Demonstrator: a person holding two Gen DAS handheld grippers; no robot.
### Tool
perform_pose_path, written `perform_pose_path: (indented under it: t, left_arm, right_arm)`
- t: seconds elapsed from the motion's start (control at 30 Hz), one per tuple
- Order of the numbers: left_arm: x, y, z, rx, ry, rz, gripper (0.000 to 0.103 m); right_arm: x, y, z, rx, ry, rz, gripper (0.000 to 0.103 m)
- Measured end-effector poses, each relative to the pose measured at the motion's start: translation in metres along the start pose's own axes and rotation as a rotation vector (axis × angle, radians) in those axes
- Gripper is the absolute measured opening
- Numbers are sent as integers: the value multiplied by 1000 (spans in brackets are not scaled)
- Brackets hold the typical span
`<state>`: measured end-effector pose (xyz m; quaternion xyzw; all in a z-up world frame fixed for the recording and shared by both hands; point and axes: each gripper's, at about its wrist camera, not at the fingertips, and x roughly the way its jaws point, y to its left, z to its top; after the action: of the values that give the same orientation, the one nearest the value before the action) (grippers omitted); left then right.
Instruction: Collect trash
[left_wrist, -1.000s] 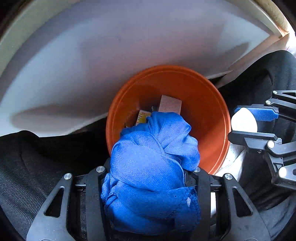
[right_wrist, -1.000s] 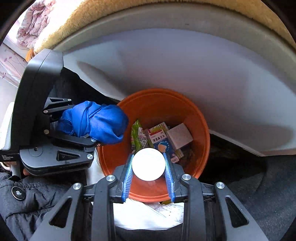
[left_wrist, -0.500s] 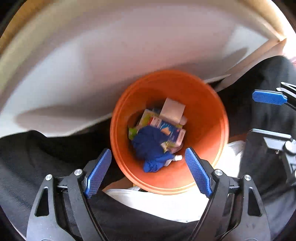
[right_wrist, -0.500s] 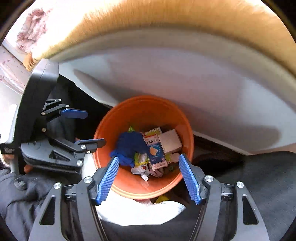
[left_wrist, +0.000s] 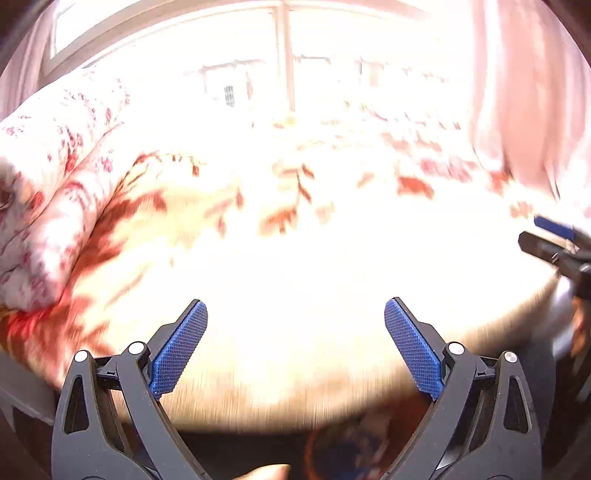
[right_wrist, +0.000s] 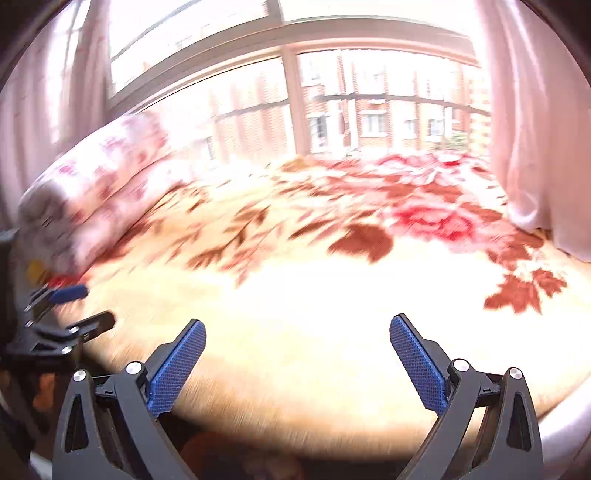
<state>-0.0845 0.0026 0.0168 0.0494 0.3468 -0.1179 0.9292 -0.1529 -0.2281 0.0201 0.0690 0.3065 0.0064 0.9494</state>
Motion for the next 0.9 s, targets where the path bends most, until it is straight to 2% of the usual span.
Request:
perform_pose_path:
  t: [0.13, 0.3, 0.37, 0.47, 0.7, 0.9]
  left_arm:
    - [36, 9, 48, -65, -2, 0, 94]
    - [93, 1, 73, -78, 11, 38, 94]
    - [109, -4, 76, -68, 18, 54, 94]
    - [125, -2, 73, -77, 50, 51, 94]
    - [131, 6, 67, -128, 74, 40, 94]
    - [132, 4, 66, -108, 82, 50, 94]
  right_arm:
    - [49, -2, 25, 33, -34, -91, 98]
    - [97, -4, 40, 63, -23, -101, 98]
    - [115, -2, 39, 71, -14, -111, 98]
    - [131, 0, 35, 78, 45, -122, 98]
    - [133, -12, 27, 158, 43, -106, 98]
    - [134, -11, 27, 156, 42, -114, 98]
